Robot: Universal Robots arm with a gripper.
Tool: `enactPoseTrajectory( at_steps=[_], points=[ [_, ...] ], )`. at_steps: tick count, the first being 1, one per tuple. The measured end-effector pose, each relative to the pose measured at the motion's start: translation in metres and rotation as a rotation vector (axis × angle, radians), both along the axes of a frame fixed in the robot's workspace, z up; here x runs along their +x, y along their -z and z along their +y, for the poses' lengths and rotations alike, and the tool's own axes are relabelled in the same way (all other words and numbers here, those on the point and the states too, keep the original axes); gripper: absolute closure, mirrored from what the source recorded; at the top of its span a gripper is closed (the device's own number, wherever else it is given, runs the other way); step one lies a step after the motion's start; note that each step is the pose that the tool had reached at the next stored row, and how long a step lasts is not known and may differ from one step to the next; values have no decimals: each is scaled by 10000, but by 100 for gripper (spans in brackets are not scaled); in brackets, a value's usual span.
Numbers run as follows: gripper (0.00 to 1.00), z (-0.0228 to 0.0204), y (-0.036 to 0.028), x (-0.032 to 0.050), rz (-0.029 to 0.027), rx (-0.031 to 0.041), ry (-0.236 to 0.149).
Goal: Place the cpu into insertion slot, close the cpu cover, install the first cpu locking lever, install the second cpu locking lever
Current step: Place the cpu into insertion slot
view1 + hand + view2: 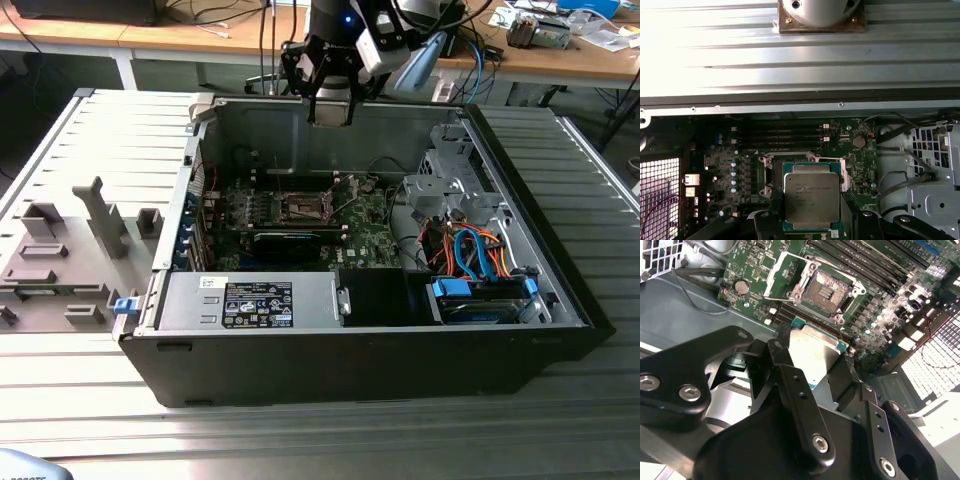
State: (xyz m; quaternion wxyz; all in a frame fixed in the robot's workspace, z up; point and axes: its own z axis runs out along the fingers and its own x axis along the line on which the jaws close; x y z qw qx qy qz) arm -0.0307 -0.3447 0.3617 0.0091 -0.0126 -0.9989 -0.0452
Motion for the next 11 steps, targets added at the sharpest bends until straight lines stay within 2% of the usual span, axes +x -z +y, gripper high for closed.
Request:
enactPoseTrajectory(
  at_steps=[11],
  points=[
    [46,0,58,0,0,-1,-1]
  ],
)
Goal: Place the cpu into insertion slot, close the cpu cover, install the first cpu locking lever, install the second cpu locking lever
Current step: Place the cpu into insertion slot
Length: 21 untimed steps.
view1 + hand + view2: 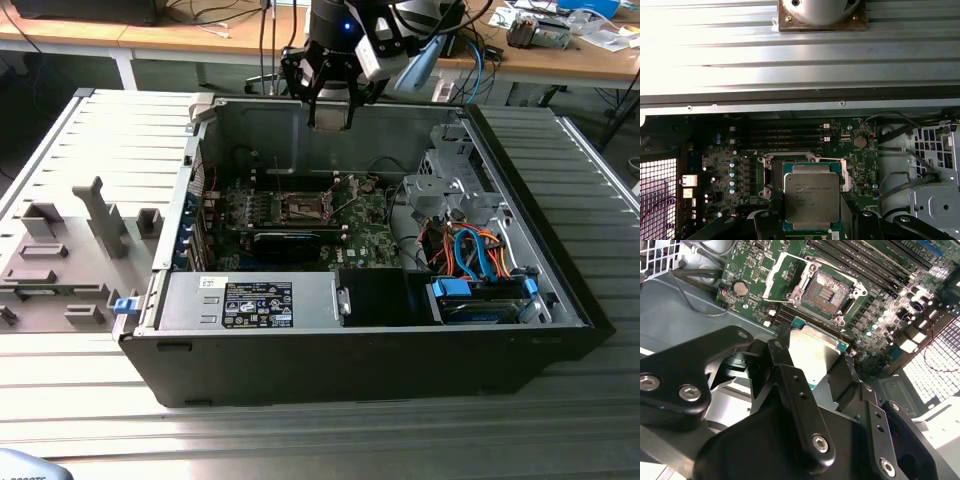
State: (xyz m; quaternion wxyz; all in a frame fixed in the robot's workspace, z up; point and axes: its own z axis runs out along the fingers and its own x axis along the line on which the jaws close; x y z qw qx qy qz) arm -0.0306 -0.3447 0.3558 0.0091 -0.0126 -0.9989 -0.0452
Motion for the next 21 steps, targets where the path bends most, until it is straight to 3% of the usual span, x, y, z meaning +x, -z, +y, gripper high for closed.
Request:
enactPoseTrajectory(
  at_steps=[21],
  points=[
    [46,-3,26,0,0,2,0]
  ],
)
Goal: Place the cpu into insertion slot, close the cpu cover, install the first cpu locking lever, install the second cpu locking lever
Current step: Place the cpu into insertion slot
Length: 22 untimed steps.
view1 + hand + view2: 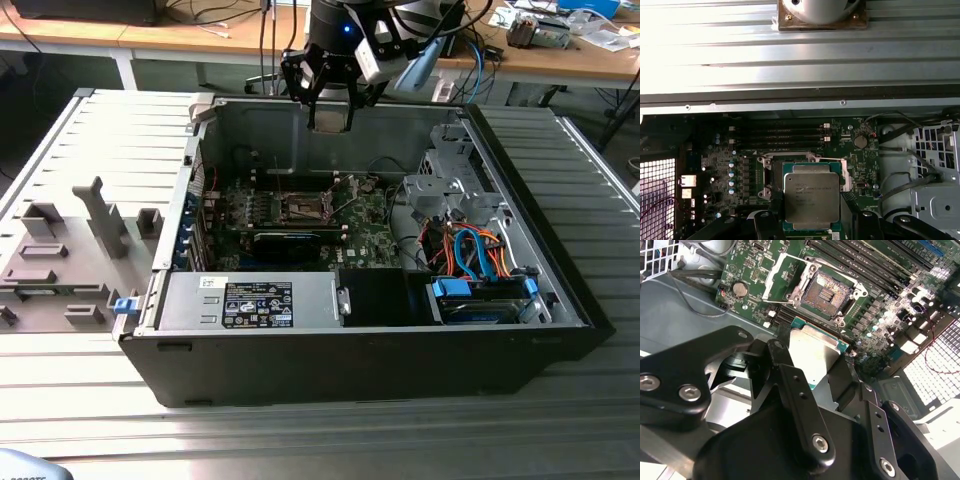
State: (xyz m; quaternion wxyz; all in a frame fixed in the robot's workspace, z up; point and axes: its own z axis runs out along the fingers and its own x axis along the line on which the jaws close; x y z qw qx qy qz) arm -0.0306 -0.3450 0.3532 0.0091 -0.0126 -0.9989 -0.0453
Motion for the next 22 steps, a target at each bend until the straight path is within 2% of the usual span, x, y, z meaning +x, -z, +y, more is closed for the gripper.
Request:
enactPoseTrajectory(
  at_steps=[22],
  points=[
    [46,0,11,0,0,0,136]
  ],
)
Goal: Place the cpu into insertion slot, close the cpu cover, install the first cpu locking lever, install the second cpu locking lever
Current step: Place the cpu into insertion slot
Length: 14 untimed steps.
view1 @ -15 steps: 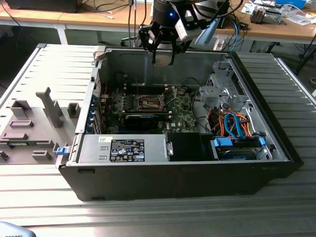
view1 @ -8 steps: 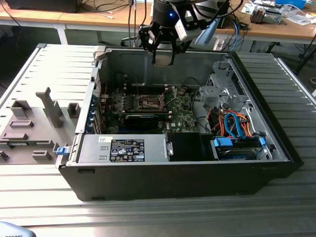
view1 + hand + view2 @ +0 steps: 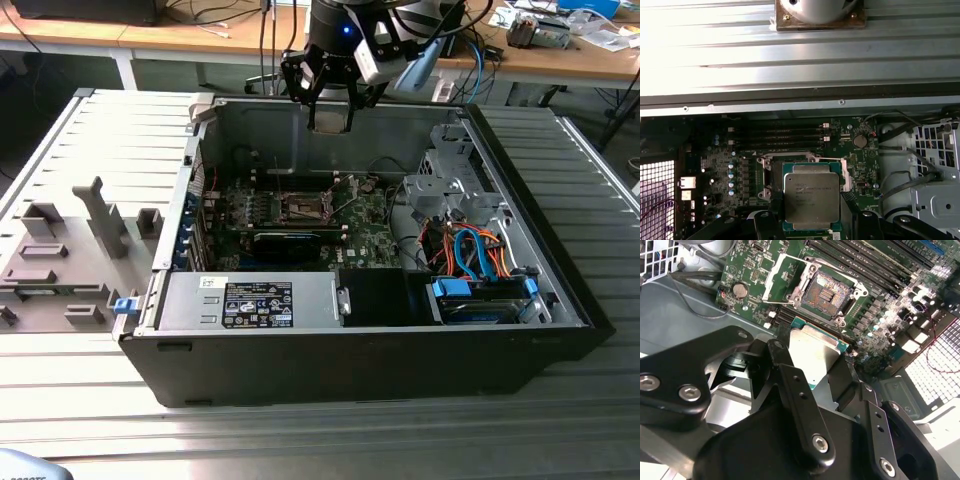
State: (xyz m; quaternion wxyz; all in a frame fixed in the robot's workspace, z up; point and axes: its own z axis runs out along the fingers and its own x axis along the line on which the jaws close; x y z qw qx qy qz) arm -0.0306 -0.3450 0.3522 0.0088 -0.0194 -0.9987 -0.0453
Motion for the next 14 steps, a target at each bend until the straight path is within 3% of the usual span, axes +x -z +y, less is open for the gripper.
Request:
enactPoseTrajectory(
  at_steps=[14],
  points=[
    [46,0,3,0,0,-1,159]
  ],
)
